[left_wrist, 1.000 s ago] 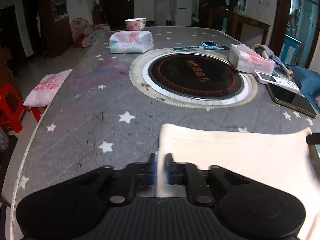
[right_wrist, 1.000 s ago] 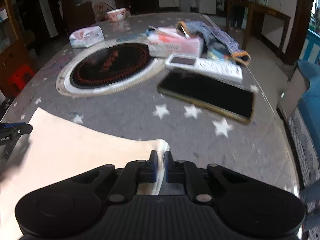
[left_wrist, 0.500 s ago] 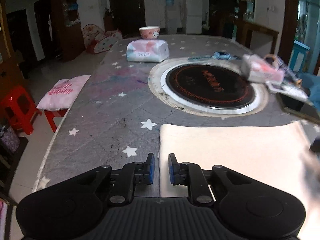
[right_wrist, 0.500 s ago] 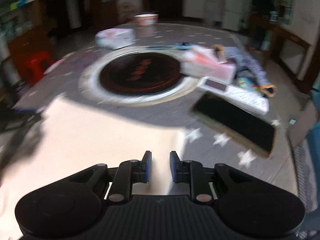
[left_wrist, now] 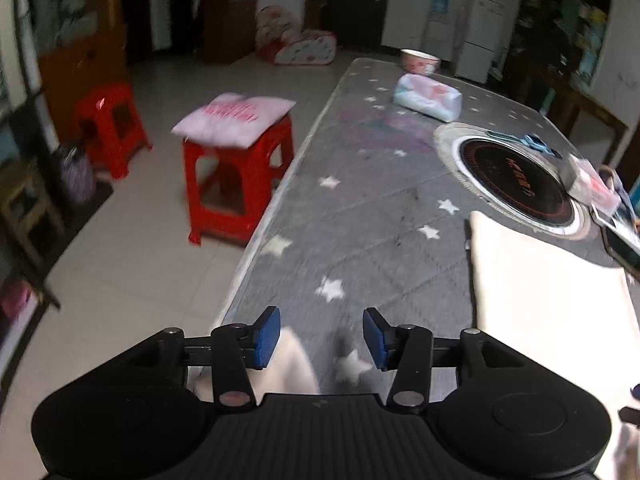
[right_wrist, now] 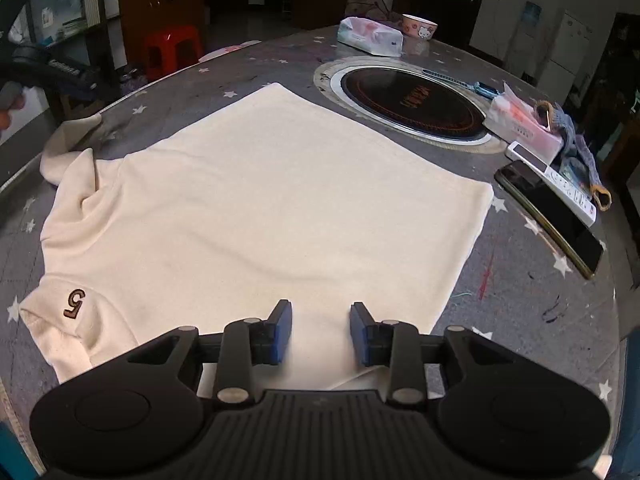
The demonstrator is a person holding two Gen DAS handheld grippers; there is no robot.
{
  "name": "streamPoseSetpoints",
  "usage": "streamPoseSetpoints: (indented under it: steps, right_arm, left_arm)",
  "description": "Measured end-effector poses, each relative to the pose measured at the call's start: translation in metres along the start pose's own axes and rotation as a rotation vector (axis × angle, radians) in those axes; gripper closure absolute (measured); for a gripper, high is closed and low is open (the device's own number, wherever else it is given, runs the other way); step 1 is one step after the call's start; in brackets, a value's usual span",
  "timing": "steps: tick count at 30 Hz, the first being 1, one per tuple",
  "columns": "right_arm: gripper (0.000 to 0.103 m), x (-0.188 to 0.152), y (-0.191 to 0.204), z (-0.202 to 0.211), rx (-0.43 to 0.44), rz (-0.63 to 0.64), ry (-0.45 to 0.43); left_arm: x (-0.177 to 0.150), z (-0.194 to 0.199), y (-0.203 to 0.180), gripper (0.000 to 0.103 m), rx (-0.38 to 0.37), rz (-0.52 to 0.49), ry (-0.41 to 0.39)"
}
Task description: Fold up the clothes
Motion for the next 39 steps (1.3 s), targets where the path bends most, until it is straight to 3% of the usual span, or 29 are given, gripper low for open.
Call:
streamPoseSetpoints:
  steps: [5,9,10,11,12,14,17,21,23,26,30,39]
  right_arm:
    - [0.063,-0.001,-0.005,-0.003,0.014,-0.02,0.015]
    - [0.057,-0.001,-0.007,-0.005,0.015,-0.03,0.015]
    - [0.054,-0.002,-0.008,-0.005,0.011,-0.033,0.016]
    - [0.054,-0.002,-0.008,-0.005,0.01,-0.038,0.018]
    - [0.054,-0.002,-0.009,-0.005,0.011,-0.043,0.02]
    - [0.054,-0.002,-0.008,-0.005,0.006,-0.045,0.019]
    - [0.054,-0.002,-0.007,-0.004,-0.001,-0.046,0.02]
    - [0.052,-0.002,-0.007,-0.004,-0.011,-0.047,0.022]
    - [0.049,-0.002,-0.007,-0.004,-0.02,-0.043,0.024]
    - [0.049,-0.001,-0.006,-0.002,-0.033,-0.027,0.029]
    - [0.049,0.007,0.01,0.011,-0.028,0.017,0.006]
    - [0.051,0.022,0.092,0.032,0.154,0.113,-0.062]
  left_arm:
    - [-0.011,-0.002,0.015,0.049,0.075,0.077,0.025]
    - [-0.019,-0.004,0.019,0.052,0.093,0.069,0.05]
    - [-0.02,-0.006,0.019,0.06,0.1,0.058,0.057]
    - [-0.021,-0.009,0.018,0.075,0.108,0.048,0.064]
    - [-0.022,-0.009,0.018,0.079,0.116,0.035,0.063]
    - [-0.02,-0.006,0.018,0.099,0.125,0.015,0.043]
    - [-0.012,0.013,0.024,0.1,0.091,0.048,-0.043]
    - [0.004,0.062,0.043,0.1,-0.007,0.14,-0.288]
    - [-0.001,0.074,0.053,0.1,-0.026,0.136,-0.364]
    - [-0.017,0.063,0.074,0.099,-0.032,0.157,-0.308]
    - [-0.034,0.041,0.098,0.098,0.037,0.206,-0.209]
    - [-0.045,0.033,0.1,0.099,0.095,0.166,-0.167]
Point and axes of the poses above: each gripper's, at about its wrist camera, not at the fingertips, and z roughly against the way its jaws point, y to its left, x to its top, the point moved 6 cm from there along -z, roughly the way its jaws point, and after that the axes turned 14 degrees about -x, right-handed, at the moved point
